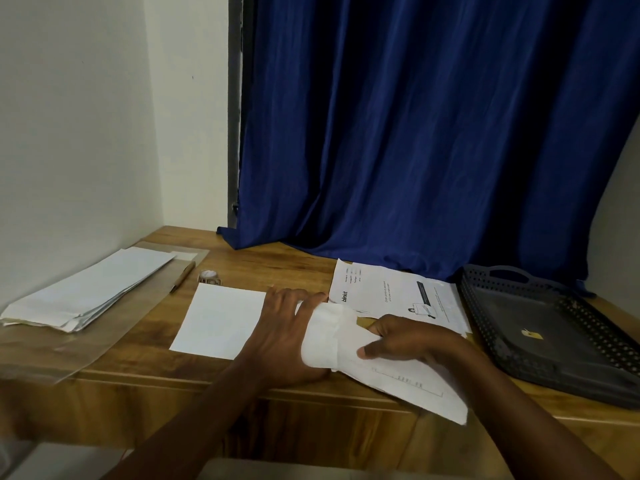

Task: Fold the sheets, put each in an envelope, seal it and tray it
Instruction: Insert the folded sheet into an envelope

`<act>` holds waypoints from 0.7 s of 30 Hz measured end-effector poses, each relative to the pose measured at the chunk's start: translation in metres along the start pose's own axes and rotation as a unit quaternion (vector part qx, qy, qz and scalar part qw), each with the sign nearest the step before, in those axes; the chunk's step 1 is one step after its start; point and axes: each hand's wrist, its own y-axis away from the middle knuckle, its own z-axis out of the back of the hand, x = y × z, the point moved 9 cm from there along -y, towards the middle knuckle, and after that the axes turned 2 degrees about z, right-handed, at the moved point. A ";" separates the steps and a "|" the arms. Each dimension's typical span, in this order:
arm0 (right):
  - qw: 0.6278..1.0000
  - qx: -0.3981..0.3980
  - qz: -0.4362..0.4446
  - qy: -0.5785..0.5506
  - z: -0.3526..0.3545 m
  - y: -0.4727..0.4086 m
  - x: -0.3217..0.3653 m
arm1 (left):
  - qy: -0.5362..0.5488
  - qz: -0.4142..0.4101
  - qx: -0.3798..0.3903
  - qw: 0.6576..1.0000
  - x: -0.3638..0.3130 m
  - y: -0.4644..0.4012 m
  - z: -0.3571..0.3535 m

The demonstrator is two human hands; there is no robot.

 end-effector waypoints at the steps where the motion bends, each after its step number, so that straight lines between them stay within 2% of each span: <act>1: 1.000 0.004 -0.006 0.018 0.000 0.000 0.000 | 0.000 0.000 0.001 1.000 0.000 0.000 0.000; 11: 0.999 -0.020 0.028 -0.002 -0.003 -0.019 0.022 | 0.027 -0.009 0.011 1.000 0.000 0.001 -0.004; 21: 0.987 -0.156 0.028 0.034 0.008 -0.019 0.031 | 0.017 -0.011 0.005 1.000 0.001 0.001 -0.004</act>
